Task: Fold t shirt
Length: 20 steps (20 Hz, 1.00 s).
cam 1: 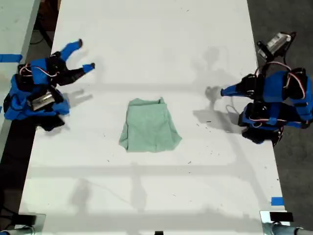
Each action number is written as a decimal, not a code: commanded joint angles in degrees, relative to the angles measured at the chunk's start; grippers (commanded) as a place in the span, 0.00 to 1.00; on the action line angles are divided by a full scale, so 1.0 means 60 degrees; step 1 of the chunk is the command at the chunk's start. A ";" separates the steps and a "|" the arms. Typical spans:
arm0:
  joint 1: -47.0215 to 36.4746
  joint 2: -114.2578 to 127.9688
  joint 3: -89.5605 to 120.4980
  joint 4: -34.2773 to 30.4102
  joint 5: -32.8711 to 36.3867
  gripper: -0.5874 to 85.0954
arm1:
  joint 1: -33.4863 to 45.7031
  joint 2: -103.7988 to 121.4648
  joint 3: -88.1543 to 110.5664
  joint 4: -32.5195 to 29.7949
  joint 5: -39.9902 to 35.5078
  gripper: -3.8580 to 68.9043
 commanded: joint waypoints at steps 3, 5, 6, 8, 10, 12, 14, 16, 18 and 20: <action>0.0410 0.0454 0.2974 -0.2212 0.0205 0.00 | -0.1831 0.2373 0.4629 -0.1553 0.0864 0.08; 0.0732 0.0439 0.2974 -0.1831 -0.0439 0.04 | -0.1992 0.2388 0.5801 -0.1772 0.1157 0.08; 0.0850 0.0439 0.2974 -0.1377 -0.0806 0.08 | -0.1948 0.2402 0.6211 -0.1846 0.1245 0.08; 0.1143 0.0439 0.2974 -0.0161 -0.2153 0.17 | -0.1919 0.2402 0.7002 -0.2153 0.1260 0.08; 0.1553 0.0439 0.2974 0.0703 -0.3003 0.17 | -0.1875 0.2402 0.7749 -0.2476 0.1187 0.08; 0.1963 0.0439 0.2974 0.1113 -0.3003 0.05 | -0.1846 0.2402 0.8218 -0.2549 0.1172 0.08; 0.2505 0.0439 0.2974 0.1626 -0.3047 0.00 | -0.1729 0.2402 0.8218 -0.2520 0.0205 0.15; 0.2959 0.0439 0.2974 0.2080 -0.2681 0.00 | -0.1875 0.2402 0.8335 -0.2739 -0.1304 0.10; 0.3149 0.0396 0.2974 0.2153 -0.1465 0.20 | -0.1919 0.2402 0.8350 -0.2739 -0.3501 0.10; 0.2842 0.0161 0.2974 0.2197 0.0425 0.24 | -0.2007 0.2402 0.8350 -0.2739 -0.4482 0.10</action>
